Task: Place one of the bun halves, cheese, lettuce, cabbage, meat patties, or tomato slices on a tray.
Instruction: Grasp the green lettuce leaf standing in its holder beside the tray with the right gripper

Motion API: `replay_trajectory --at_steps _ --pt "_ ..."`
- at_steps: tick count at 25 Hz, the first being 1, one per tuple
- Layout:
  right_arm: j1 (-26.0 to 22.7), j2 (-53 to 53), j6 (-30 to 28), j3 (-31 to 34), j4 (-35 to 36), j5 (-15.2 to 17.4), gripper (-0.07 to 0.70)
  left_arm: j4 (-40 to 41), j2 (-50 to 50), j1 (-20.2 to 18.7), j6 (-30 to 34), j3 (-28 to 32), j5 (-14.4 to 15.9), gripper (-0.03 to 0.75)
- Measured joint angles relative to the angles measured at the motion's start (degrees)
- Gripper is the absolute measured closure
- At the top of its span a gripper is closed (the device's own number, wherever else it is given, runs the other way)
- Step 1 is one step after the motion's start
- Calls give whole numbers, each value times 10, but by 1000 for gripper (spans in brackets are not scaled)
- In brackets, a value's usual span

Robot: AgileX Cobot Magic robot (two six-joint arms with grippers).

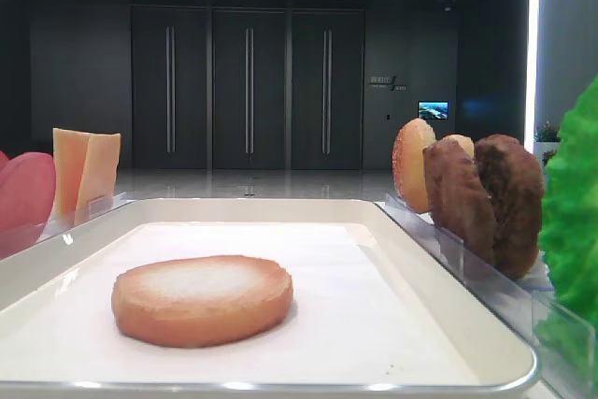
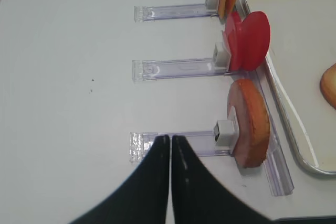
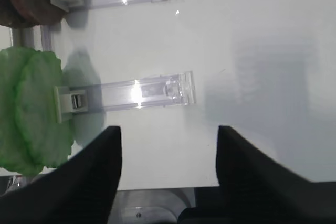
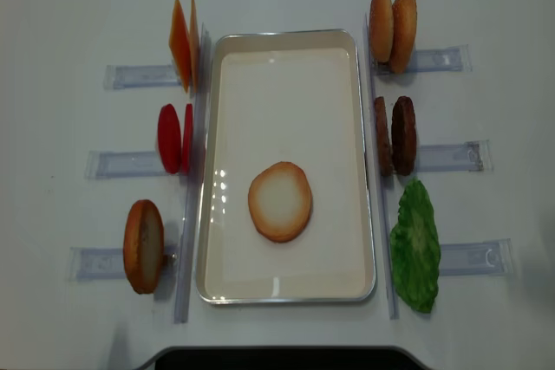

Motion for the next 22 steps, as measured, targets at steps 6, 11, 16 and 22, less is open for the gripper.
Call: replay_trajectory --at_steps 6,11,16,22 --pt "0 36 -7 0 21 1 248 0 0 0 0 1 0 722" --pt "25 19 -11 0 59 2 248 0 0 0 0 1 0 722" --pt "126 18 46 0 68 2 248 0 0 0 0 1 0 722" --pt "275 27 167 0 33 -11 248 0 0 0 0 1 0 722"
